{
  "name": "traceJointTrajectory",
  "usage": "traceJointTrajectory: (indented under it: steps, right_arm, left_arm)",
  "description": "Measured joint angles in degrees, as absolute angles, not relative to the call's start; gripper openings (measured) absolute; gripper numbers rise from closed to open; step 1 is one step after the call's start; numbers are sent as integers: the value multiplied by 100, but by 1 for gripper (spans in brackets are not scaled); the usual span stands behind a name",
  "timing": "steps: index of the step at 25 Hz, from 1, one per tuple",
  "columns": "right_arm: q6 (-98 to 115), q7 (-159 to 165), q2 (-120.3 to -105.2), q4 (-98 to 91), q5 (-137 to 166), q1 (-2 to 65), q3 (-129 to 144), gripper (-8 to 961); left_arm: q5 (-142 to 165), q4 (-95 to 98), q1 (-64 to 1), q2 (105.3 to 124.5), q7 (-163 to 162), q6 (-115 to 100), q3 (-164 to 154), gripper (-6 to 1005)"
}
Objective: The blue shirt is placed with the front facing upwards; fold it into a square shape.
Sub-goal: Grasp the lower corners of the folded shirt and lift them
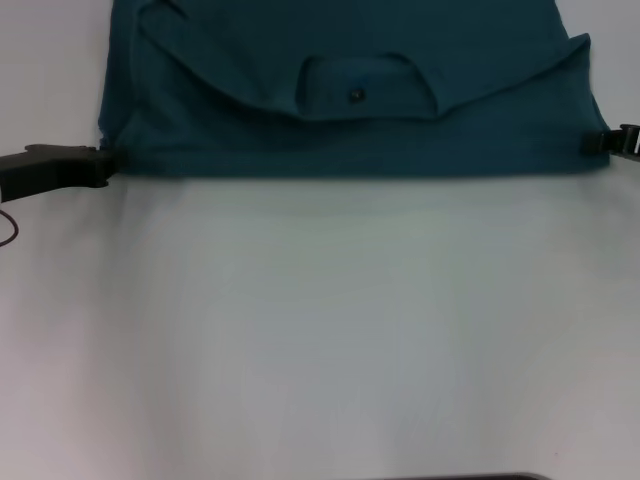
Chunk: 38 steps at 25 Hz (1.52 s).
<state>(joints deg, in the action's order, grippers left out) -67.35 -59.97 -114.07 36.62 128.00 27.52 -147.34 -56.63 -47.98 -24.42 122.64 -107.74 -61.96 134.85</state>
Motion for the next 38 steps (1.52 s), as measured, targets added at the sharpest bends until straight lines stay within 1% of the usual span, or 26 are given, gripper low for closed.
traceJointTrajectory:
  steps: [13, 25, 31, 38]
  right_arm:
    - [-7683, -6721, -11414, 3713, 12729, 2446, -15179, 100]
    - [-8617, -7321, -11412, 3744, 12675, 1845, -15523, 106]
    - [-9002, -7595, -11448, 3745, 12672, 1595, -15608, 108]
    - [-9403, -7978, -11519, 3745, 12672, 1306, -15762, 112]
  left_arm:
    - [-5670, -5318, -2070, 12213, -10715, -7499, 13791, 35]
    - [-5666, -5370, -1763, 12051, -10539, -8831, 14487, 36]
    - [-5633, -5336, -1664, 12033, -10436, -9059, 14489, 34]
    - [-5625, -5304, -1587, 11949, -10409, -9339, 14493, 34]
